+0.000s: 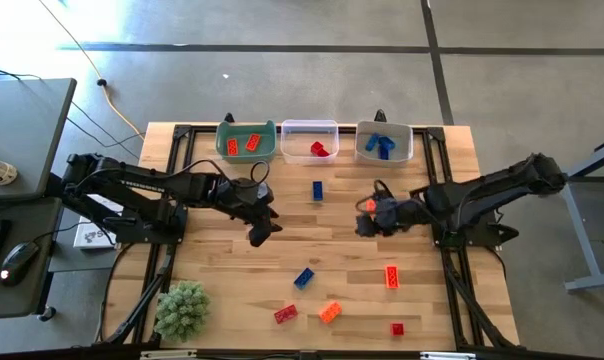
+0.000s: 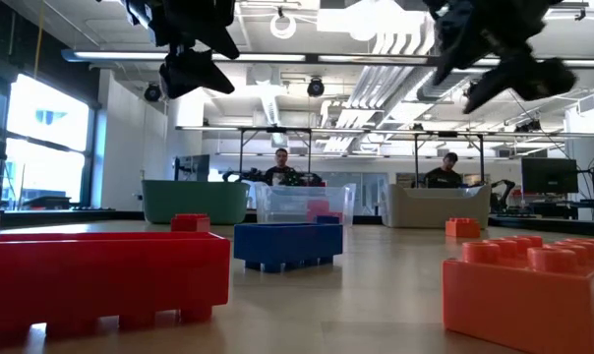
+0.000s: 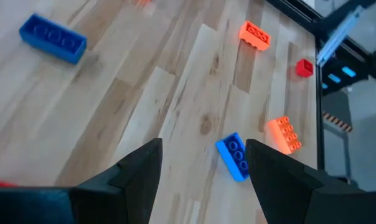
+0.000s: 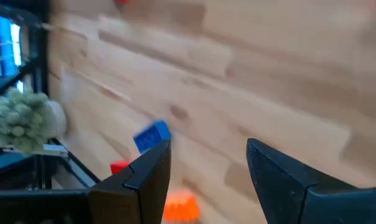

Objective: Sort & place blocks by color
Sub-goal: Put the orange game piece into the green bin

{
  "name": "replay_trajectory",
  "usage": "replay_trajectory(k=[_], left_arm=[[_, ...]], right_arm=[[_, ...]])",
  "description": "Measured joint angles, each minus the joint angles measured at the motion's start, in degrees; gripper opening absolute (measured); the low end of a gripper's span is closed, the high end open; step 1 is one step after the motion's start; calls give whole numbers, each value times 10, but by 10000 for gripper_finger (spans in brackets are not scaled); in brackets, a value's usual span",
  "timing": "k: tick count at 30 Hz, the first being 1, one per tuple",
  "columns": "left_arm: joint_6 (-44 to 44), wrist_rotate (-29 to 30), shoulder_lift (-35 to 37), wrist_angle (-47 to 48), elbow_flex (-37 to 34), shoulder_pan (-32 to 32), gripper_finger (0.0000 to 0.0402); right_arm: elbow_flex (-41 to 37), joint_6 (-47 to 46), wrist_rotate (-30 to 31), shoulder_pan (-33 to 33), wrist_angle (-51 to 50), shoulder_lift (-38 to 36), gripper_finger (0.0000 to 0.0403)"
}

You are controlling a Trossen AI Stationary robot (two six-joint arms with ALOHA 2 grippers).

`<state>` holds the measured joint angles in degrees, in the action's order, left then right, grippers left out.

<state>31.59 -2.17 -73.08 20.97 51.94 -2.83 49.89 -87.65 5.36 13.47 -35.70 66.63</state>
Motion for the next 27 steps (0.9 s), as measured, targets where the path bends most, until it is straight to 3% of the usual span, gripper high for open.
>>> replay_trajectory(k=[15,27], left_arm=[[14,14,0,3,0,0,220],[14,42,0,2,0,0,220]], right_arm=[[0,-145,-14,138,-133,2,196],[0,-155,-23,178,-183,2,197]])
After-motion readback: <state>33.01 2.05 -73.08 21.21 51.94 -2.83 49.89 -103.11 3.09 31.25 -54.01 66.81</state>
